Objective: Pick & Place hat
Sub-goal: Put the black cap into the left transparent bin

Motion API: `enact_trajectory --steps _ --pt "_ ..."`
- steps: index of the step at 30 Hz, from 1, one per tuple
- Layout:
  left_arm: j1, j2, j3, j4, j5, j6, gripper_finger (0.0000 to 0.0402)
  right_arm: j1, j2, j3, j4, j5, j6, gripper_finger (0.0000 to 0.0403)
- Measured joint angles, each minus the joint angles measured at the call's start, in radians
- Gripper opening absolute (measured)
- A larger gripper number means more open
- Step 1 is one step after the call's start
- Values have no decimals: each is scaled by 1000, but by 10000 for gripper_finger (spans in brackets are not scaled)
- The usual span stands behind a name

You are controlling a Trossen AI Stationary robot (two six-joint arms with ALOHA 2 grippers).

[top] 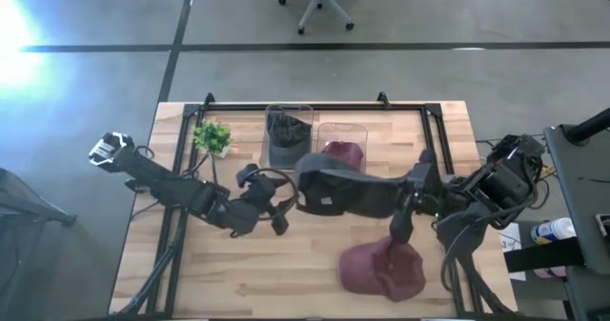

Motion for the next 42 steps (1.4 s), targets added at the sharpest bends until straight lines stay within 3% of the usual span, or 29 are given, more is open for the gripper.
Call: enact_trajectory --steps 14,26,30,34,42 --pt "7 0 0 445 53 300 231 -33 34 -14 137 -35 -63 13" --pt "25 0 0 441 53 291 231 -183 172 -17 180 -146 -147 13" --pt "38 0 0 393 51 270 231 -226 220 -17 312 -233 -233 13" --pt "47 -2 0 327 27 233 231 -251 252 -19 450 -243 -309 13" --pt "48 -1 0 195 -24 189 231 -280 264 -50 536 -322 -165 13"
